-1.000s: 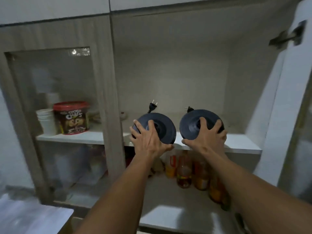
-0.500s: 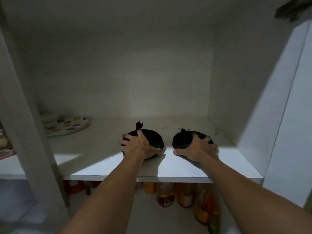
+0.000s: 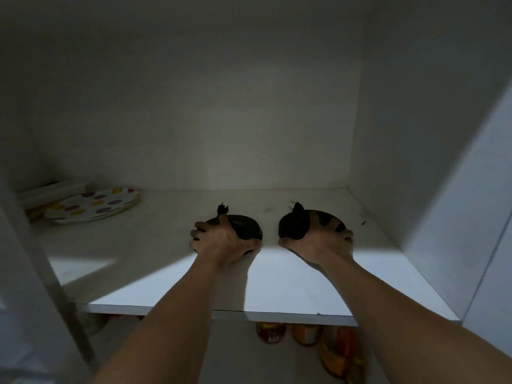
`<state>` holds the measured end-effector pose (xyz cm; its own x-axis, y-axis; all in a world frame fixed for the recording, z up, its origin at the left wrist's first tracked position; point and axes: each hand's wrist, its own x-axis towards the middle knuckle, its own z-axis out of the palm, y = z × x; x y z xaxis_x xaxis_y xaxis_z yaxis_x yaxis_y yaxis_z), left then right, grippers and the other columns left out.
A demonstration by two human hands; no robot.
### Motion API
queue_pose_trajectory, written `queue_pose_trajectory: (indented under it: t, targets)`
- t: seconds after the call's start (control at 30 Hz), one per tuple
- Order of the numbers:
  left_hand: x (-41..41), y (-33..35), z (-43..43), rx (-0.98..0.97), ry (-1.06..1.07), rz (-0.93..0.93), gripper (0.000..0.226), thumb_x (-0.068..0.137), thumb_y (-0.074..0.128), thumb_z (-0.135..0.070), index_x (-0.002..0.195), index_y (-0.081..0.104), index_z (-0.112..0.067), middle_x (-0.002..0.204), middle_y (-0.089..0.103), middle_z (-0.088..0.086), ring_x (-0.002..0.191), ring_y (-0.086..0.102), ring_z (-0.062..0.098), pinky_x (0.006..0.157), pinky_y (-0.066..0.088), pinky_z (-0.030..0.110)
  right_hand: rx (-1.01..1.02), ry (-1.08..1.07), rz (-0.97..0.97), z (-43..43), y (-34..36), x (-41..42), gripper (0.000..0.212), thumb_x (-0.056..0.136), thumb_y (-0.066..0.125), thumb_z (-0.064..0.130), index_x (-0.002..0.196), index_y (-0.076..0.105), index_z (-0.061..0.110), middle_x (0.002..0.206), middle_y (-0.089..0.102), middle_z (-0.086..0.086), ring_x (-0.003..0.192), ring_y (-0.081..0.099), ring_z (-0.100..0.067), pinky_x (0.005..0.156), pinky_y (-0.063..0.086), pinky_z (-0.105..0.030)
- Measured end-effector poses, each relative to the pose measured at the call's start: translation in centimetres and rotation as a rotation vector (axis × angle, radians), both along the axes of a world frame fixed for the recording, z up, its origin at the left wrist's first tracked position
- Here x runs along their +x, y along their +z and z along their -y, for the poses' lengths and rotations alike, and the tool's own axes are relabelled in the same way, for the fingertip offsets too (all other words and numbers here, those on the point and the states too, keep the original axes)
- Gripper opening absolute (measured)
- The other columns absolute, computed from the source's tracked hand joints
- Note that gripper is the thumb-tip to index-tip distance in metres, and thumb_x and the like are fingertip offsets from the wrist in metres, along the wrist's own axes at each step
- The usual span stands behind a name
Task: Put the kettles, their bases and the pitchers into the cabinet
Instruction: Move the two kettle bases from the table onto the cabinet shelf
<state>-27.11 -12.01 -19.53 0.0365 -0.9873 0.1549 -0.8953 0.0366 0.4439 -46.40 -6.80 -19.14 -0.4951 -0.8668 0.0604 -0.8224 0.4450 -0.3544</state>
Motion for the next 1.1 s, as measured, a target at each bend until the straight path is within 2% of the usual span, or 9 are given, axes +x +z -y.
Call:
queue_pose_trajectory:
  t: [0.13, 0.27, 0.47, 0.63, 0.73, 0.9, 1.1]
  targets:
    - [0.5, 0.0, -0.8, 0.032, -0.027, -0.033, 0.120, 0.053, 0.074, -0.074, 0.148, 0.021, -0.024, 0.139, 0.029, 0.028, 0.130, 0.032, 0.050, 0.104, 0.037, 0.056, 0.007, -0.011, 0.017, -1.1, 0.1, 0.5, 0.109, 0.064, 0.059, 0.082, 0.151, 0.014, 0.034, 0.154, 0.018, -0.024, 0.138, 0.022, -0.052, 0.110, 0.029, -0.056]
    - [1.2, 0.3, -3.0, 0.038, 0.010, 0.003, 0.112, 0.058, 0.074, -0.071, 0.144, 0.026, -0.020, 0.144, 0.026, 0.026, 0.133, 0.029, 0.045, 0.106, 0.037, 0.053, -0.077, 0.016, -0.017, -3.0, 0.1, 2.2, 0.098, 0.074, 0.060, 0.073, 0.151, 0.018, 0.031, 0.155, 0.018, -0.024, 0.141, 0.019, -0.050, 0.110, 0.026, -0.062]
    - [4.7, 1.0, -9.0, -0.115, -0.021, 0.071, 0.083, 0.077, 0.064, -0.064, 0.137, 0.034, -0.015, 0.142, 0.033, 0.021, 0.132, 0.033, 0.041, 0.108, 0.035, 0.056, -0.171, 0.104, -0.023, -7.9, 0.5, 5.8, 0.087, 0.088, 0.055, 0.061, 0.155, 0.013, 0.023, 0.162, 0.007, -0.021, 0.145, 0.010, -0.052, 0.116, 0.019, -0.063]
    - [10.6, 2.2, -16.1, -0.240, 0.040, 0.127, 0.079, 0.085, 0.057, -0.060, 0.142, 0.031, -0.012, 0.152, 0.025, 0.023, 0.141, 0.025, 0.042, 0.112, 0.028, 0.055, -0.217, 0.198, -0.008, -12.2, 1.8, 12.6, 0.082, 0.091, 0.052, 0.058, 0.154, 0.016, 0.021, 0.163, 0.005, -0.020, 0.146, 0.011, -0.050, 0.116, 0.019, -0.062]
    - [16.0, 1.9, -21.1, -0.259, 0.136, 0.131, 0.080, 0.084, 0.058, -0.059, 0.142, 0.031, -0.011, 0.153, 0.024, 0.024, 0.141, 0.023, 0.042, 0.112, 0.025, 0.058, -0.259, 0.306, 0.007, -15.2, 1.6, 18.7, 0.080, 0.091, 0.052, 0.057, 0.154, 0.018, 0.022, 0.163, 0.008, -0.019, 0.146, 0.013, -0.048, 0.115, 0.020, -0.061]
    - [27.6, 0.7, -31.0, -0.143, 0.353, 0.156, 0.086, 0.088, 0.054, -0.059, 0.151, 0.017, -0.013, 0.160, 0.009, 0.024, 0.147, 0.011, 0.044, 0.115, 0.014, 0.061, -0.204, 0.555, 0.054, -20.9, 0.2, 31.0, 0.077, 0.091, 0.052, 0.058, 0.153, 0.022, 0.023, 0.162, 0.008, -0.017, 0.143, 0.018, -0.048, 0.114, 0.024, -0.060]
    - [41.7, -0.8, -45.3, -0.065, 0.797, 0.199, 0.077, 0.089, 0.053, -0.058, 0.145, 0.025, -0.012, 0.154, 0.020, 0.023, 0.139, 0.023, 0.044, 0.109, 0.023, 0.058, -0.128, 0.967, 0.082, -29.6, -1.9, 47.4, 0.078, 0.092, 0.050, 0.057, 0.155, 0.016, 0.024, 0.164, 0.006, -0.018, 0.144, 0.022, -0.047, 0.114, 0.025, -0.061]
